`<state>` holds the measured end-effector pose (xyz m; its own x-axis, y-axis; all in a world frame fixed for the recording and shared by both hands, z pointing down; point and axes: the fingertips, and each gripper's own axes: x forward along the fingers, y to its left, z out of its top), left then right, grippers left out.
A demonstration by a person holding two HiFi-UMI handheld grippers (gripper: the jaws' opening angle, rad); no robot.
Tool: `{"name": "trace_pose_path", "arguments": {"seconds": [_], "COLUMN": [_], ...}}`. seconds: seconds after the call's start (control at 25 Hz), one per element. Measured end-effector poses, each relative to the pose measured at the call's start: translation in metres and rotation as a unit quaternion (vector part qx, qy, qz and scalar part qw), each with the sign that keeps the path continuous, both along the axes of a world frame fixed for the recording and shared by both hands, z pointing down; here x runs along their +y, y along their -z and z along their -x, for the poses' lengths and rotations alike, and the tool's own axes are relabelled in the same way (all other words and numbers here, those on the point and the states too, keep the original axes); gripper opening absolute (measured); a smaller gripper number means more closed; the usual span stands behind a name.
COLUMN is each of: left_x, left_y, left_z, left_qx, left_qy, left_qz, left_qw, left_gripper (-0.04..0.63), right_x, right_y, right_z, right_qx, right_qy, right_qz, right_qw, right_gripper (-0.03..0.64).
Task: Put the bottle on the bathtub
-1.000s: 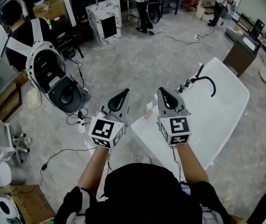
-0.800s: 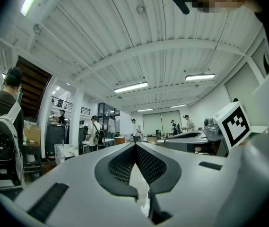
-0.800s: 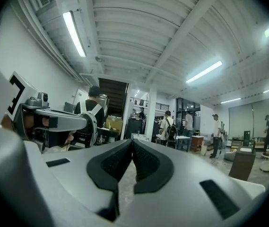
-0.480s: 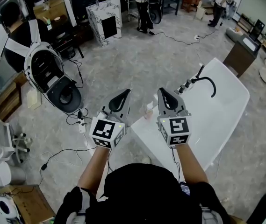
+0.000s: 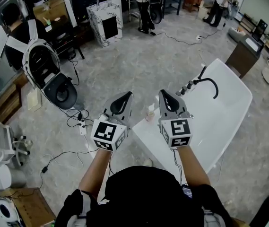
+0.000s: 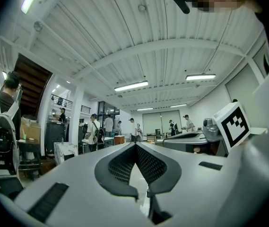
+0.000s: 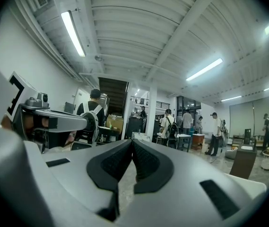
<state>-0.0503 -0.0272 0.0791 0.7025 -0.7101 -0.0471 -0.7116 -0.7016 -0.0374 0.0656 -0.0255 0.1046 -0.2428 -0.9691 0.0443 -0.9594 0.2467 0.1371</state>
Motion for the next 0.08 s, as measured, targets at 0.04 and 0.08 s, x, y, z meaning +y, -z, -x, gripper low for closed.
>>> {"name": "trace_pose_path", "arguments": {"seconds": [0.04, 0.08], "left_x": [-0.0007, -0.0014], "left_y": [0.0001, 0.0004], "left_z": [0.0007, 0.0013], "left_qx": [0.0, -0.001], "left_qy": [0.0, -0.001], "left_qz": [-0.001, -0.002], "left_qw": [1.0, 1.0], "left_gripper": [0.012, 0.012], "right_x": [-0.001, -0.0022], "right_y": [-0.0009, -0.0017], "right_z": [0.0011, 0.0022], "right_qx": [0.001, 0.001], "right_qy": [0.0, 0.0], "right_qz": [0.0, 0.001], "right_qw": [1.0, 1.0], "right_gripper": [0.023, 0.024]}}
